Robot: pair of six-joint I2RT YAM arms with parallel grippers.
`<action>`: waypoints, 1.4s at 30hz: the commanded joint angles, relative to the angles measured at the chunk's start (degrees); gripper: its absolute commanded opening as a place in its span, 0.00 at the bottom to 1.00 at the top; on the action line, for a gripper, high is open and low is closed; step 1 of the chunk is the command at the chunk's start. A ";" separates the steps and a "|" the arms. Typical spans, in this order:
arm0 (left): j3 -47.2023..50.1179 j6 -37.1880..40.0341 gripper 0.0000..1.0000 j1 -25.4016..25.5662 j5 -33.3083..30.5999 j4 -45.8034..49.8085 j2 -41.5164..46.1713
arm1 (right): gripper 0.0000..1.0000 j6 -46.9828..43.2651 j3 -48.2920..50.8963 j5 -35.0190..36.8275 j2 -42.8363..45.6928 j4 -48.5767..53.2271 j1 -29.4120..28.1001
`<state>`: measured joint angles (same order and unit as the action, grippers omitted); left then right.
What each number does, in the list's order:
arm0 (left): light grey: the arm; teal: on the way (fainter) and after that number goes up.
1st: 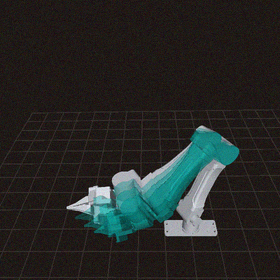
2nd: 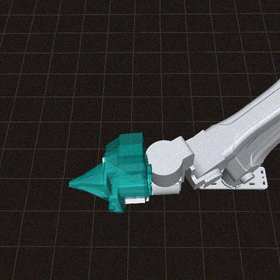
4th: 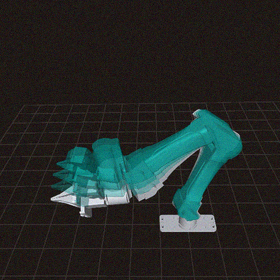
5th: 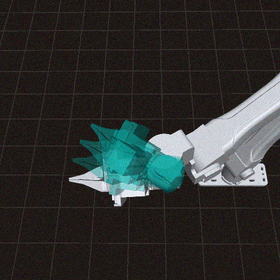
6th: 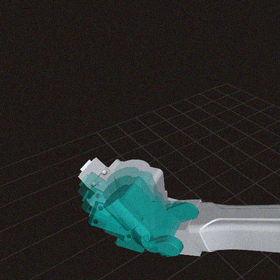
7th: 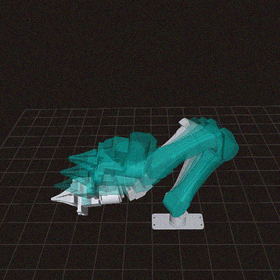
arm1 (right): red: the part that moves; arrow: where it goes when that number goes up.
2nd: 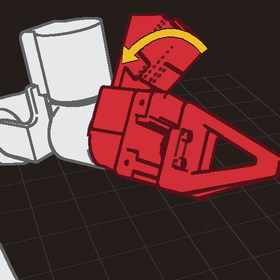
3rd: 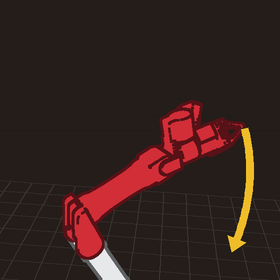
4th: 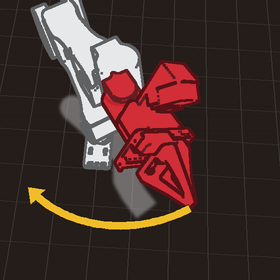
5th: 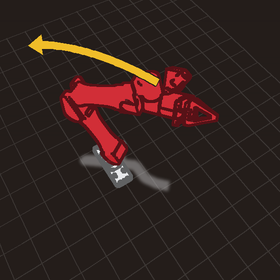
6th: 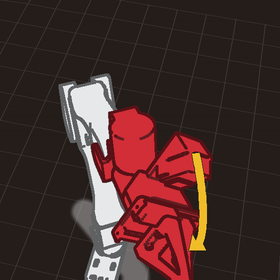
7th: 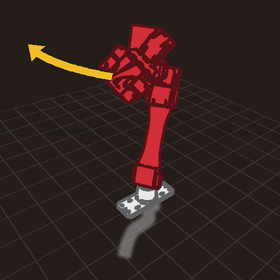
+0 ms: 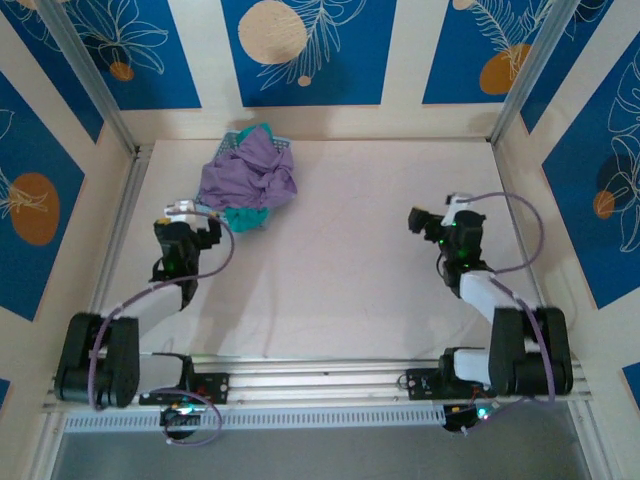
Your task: Fold the inside-out t-shirt
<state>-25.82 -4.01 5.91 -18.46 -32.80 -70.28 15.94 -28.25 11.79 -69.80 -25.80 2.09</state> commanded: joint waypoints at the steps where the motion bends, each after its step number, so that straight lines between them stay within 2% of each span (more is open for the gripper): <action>1: -4.17 -6.55 1.00 -0.90 2.69 13.39 4.97 | 0.96 11.17 -3.02 -3.85 6.64 12.22 2.38; 4: -8.62 -10.06 1.00 -0.90 12.68 16.87 3.75 | 0.87 8.47 -6.71 -10.86 6.83 14.21 -2.95; 7: -17.56 -10.65 1.00 -0.94 17.94 25.83 -2.01 | 0.87 0.41 -13.57 -6.90 3.27 20.78 -13.29; 10: -27.67 -8.88 1.00 -0.91 17.84 34.97 -10.20 | 0.87 -2.77 -16.62 -4.80 0.38 22.08 -18.84; 13: -34.89 -7.08 1.00 -0.86 17.68 39.30 -17.81 | 0.87 -1.97 -17.28 -5.82 -1.40 21.29 -20.38; 19: -47.54 -5.34 0.91 -0.81 18.39 41.95 -30.13 | 0.88 -0.86 -16.88 -5.99 -2.93 21.32 -21.12; 25: -60.66 -4.39 0.71 -0.65 19.47 47.64 -41.99 | 0.88 0.22 -15.20 -6.19 -2.56 21.74 -21.20; 29: -67.29 -4.28 0.53 -0.55 21.03 50.87 -46.89 | 0.88 0.78 -14.18 -6.27 -1.63 22.46 -21.18; 32: -71.55 -3.92 0.27 -0.47 22.76 53.53 -47.70 | 0.88 0.50 -14.07 -5.99 -0.58 23.64 -21.08; 35: -74.75 -3.67 0.00 -0.40 24.50 54.23 -44.00 | 0.89 0.48 -14.82 -5.67 0.79 25.44 -20.83; 38: -75.43 -5.58 0.00 -0.30 26.85 50.94 -35.49 | 0.89 0.40 -15.60 -5.47 2.43 26.76 -20.63; 42: -70.71 -12.93 0.00 0.40 33.66 37.50 -22.45 | 0.90 0.94 -15.58 -5.31 4.86 27.03 -20.37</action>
<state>-96.47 -11.42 5.72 8.58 17.58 -105.36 16.08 -42.98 6.00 -67.20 0.01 -18.63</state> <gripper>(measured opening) 0.043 0.896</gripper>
